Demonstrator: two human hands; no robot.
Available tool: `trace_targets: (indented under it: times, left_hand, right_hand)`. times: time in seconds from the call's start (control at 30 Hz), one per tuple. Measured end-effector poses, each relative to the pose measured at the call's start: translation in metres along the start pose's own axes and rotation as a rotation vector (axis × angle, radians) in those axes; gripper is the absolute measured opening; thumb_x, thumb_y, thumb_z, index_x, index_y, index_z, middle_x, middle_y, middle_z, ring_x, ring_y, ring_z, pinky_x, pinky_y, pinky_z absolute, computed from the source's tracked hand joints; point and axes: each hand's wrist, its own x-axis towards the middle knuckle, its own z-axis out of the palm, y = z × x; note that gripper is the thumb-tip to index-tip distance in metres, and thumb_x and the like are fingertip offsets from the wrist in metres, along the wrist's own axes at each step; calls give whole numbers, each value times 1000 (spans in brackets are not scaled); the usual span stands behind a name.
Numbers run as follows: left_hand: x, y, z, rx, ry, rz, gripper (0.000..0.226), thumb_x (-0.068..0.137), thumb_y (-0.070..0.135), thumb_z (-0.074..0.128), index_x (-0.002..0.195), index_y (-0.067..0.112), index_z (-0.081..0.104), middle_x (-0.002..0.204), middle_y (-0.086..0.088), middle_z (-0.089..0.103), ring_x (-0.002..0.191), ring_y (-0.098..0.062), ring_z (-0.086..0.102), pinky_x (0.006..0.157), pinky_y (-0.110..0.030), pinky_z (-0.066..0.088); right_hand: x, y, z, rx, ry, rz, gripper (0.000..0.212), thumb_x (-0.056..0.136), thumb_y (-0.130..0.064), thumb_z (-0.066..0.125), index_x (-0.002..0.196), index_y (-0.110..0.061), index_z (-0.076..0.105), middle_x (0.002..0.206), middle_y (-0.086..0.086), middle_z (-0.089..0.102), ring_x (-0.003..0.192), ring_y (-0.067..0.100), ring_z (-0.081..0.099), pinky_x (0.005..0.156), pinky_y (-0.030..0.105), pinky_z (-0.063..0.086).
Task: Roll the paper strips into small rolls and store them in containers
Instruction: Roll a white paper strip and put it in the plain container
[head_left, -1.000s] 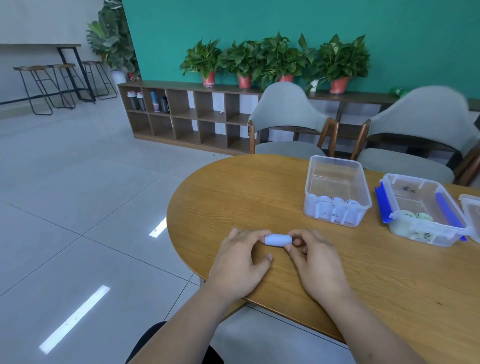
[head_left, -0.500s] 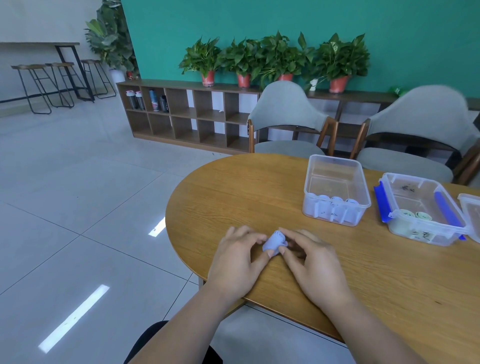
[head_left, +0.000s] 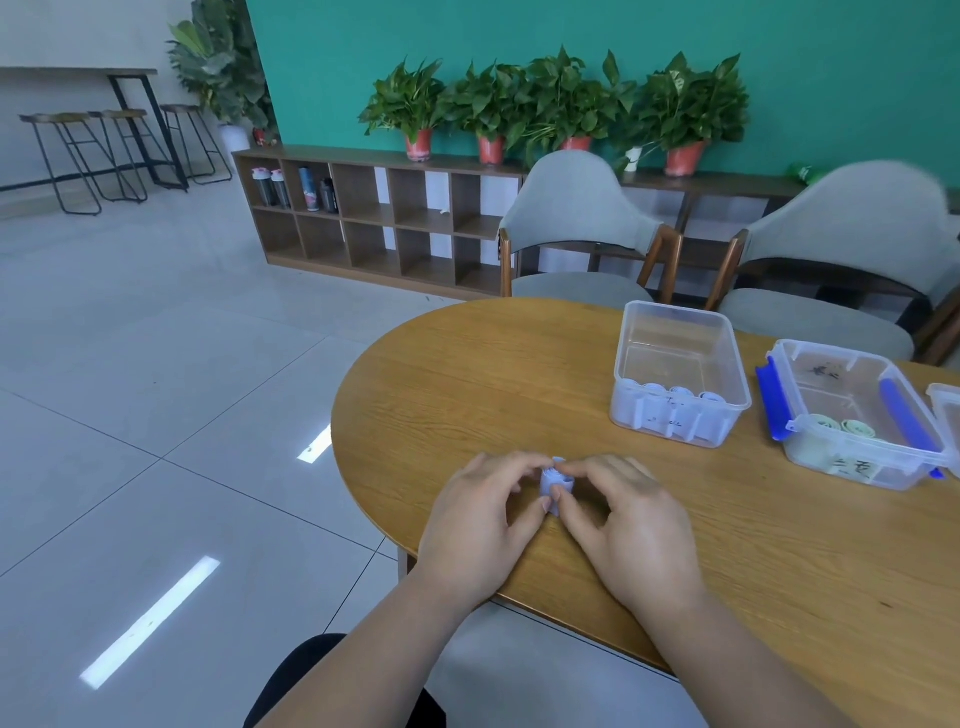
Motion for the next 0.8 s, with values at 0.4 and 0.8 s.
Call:
trace_targets:
  times: [0.4, 0.8]
  left_hand:
    - [0, 0, 2, 32, -14, 24, 31, 97, 36, 66, 127, 43, 59, 113, 24, 65, 103, -2, 58, 87, -32, 52]
    - [0, 0, 1, 45, -45, 48, 33, 97, 31, 63, 128, 43, 56, 118, 25, 62, 107, 0, 55, 91, -29, 49]
  right_hand:
    - [-2, -1, 0, 10, -70, 33, 20, 93, -46, 68, 110, -41, 59, 93, -20, 68, 86, 5, 66, 64, 34, 54]
    - [-1, -7, -3, -67, -97, 38, 25, 92, -49, 68, 111, -41, 53, 88, -20, 67, 78, 5, 66, 58, 31, 50]
